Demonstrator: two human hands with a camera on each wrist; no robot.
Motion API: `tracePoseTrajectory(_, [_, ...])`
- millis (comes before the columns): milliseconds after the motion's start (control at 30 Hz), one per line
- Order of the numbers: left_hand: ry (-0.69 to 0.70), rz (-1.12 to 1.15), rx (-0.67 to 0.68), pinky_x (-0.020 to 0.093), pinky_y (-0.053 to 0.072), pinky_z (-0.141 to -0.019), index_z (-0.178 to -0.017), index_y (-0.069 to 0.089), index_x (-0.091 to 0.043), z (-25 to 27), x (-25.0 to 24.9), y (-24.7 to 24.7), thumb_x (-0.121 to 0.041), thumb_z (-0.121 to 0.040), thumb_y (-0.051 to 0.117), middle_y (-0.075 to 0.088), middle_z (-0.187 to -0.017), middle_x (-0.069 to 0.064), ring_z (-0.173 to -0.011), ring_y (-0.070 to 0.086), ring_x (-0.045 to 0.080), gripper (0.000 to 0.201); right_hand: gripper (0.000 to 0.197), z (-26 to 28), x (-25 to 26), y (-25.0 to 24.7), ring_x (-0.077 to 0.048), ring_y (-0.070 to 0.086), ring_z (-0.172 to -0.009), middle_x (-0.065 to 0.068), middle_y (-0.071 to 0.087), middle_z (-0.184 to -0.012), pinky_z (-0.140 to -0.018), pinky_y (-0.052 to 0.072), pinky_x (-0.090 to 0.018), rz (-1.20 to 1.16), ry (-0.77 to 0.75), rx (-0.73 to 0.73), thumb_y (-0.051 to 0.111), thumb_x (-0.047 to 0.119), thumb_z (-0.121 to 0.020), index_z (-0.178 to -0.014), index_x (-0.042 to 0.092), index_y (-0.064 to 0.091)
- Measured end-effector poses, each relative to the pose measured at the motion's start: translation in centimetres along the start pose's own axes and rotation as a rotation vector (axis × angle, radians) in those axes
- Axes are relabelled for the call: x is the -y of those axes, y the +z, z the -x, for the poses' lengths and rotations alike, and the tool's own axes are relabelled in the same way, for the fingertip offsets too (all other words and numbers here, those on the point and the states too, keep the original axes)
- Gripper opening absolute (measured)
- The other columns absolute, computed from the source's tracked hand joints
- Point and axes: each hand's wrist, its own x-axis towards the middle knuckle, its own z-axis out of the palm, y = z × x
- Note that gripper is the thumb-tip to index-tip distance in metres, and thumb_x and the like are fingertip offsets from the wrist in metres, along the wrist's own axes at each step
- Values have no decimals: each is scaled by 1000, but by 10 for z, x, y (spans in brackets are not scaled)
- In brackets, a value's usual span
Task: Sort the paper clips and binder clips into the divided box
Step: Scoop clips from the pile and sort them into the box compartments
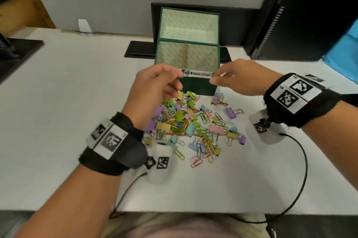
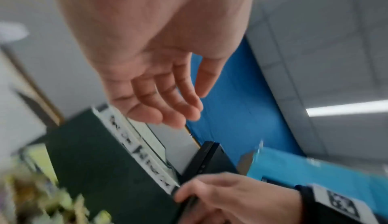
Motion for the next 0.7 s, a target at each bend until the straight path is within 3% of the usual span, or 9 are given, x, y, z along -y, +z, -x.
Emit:
tracePoseTrajectory(67, [41,-267,40,23,50,-65,-89,69,-17,2,-5,-10,-12,-95,51,68,-74,0,-66,62,11,19,47,12,-17,4,-19,54,-111,1,60,-126,-91,38,-30,-17,46,81,38,61,-93,-127,32,55])
tracePoseTrajectory(167, [16,-641,160,30,52,-74,-90,67,-29,5,-4,-28,-22,-93,54,68,-81,-8,-74,65,11,15,67,24,-35,8,-22,50,-116,0,56,-129,-103,35,-38,31,113,186,22,73,-88,-129,27,48])
tracePoseTrajectory(233, [-58,-844,248,34,51,-80,-94,65,-34,7,-3,-41,-30,-93,53,65,-88,-12,-81,64,12,13,71,31,-41,10,-21,57,-102,1,60,-112,-98,43,-39,56,171,241,22,77,-84,-122,25,51])
tracePoseTrajectory(300, [-127,-985,297,31,48,-81,-103,63,-35,9,-3,-51,-33,-95,52,63,-98,-13,-87,62,12,14,66,37,-43,11,-23,63,-88,-6,64,-100,-85,53,-37,72,213,330,29,73,-87,-114,20,55])
tracePoseTrajectory(400, [-185,-1216,298,27,40,-83,-122,55,-31,8,3,-61,-38,-95,50,59,-114,-4,-96,54,14,28,62,41,-40,21,-25,67,-76,-14,72,-89,-72,54,-30,144,216,467,38,67,-90,-105,11,59])
tracePoseTrajectory(500, [-255,-1327,282,28,38,-89,-133,45,-26,7,7,-64,-39,-96,49,55,-125,3,-105,50,17,40,57,41,-34,34,-22,73,-69,-7,74,-73,-75,54,-31,128,180,444,46,66,-89,-100,11,56])
tracePoseTrajectory(600, [-296,-1310,331,26,38,-85,-136,45,-24,9,9,-62,-39,-96,47,56,-127,3,-103,49,17,42,36,35,-23,45,-26,73,-72,-11,73,-83,-79,59,-39,-145,135,435,54,46,-93,-99,11,59])
tracePoseTrajectory(700, [-269,-1281,369,24,35,-81,-134,46,-27,13,12,-59,-41,-96,47,57,-125,0,-98,49,15,41,33,29,-14,40,-24,70,-77,-9,71,-89,-68,60,-34,-94,67,324,55,44,-93,-93,12,65])
